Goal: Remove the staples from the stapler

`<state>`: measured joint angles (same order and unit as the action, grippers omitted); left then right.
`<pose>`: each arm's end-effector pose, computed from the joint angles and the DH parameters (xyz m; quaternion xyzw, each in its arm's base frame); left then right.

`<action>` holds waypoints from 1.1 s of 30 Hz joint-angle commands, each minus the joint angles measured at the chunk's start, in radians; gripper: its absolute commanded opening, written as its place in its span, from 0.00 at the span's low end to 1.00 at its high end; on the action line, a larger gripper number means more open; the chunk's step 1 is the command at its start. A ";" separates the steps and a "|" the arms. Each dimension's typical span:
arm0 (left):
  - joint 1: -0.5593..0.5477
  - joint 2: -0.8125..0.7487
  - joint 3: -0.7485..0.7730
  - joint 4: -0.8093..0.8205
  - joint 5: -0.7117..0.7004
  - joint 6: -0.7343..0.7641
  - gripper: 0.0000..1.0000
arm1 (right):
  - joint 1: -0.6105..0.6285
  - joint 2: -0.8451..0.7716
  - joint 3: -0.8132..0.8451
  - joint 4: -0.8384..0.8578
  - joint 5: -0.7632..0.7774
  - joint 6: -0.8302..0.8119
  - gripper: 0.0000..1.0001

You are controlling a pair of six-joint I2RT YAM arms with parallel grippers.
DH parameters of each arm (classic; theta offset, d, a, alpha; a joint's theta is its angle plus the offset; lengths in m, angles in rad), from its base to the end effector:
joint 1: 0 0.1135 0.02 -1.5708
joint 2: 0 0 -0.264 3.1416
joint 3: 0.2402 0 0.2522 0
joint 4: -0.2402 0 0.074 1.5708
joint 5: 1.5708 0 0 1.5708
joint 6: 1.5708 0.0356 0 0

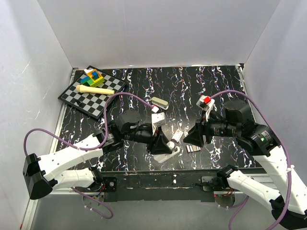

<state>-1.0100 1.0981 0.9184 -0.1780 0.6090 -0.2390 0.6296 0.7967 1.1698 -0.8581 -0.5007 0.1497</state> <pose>0.1148 -0.2210 0.3277 0.4531 0.6620 -0.5178 0.2971 0.0989 0.0932 0.3984 -0.3215 0.7753 0.3863 0.3824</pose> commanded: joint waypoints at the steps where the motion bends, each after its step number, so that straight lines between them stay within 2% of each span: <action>1: 0.005 -0.041 -0.015 0.087 0.132 -0.019 0.00 | 0.018 -0.008 0.021 0.093 -0.160 -0.004 0.59; 7: 0.004 -0.029 -0.004 0.113 0.166 -0.039 0.00 | 0.059 -0.014 0.008 0.134 -0.216 0.004 0.54; 33: 0.005 -0.018 0.028 0.172 0.206 -0.091 0.00 | 0.217 0.015 -0.064 0.215 -0.173 0.030 0.53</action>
<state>-1.0096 1.0927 0.9096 -0.0410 0.7979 -0.3172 0.8215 0.8078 1.1084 -0.7055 -0.6758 0.1642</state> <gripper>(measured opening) 0.311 0.534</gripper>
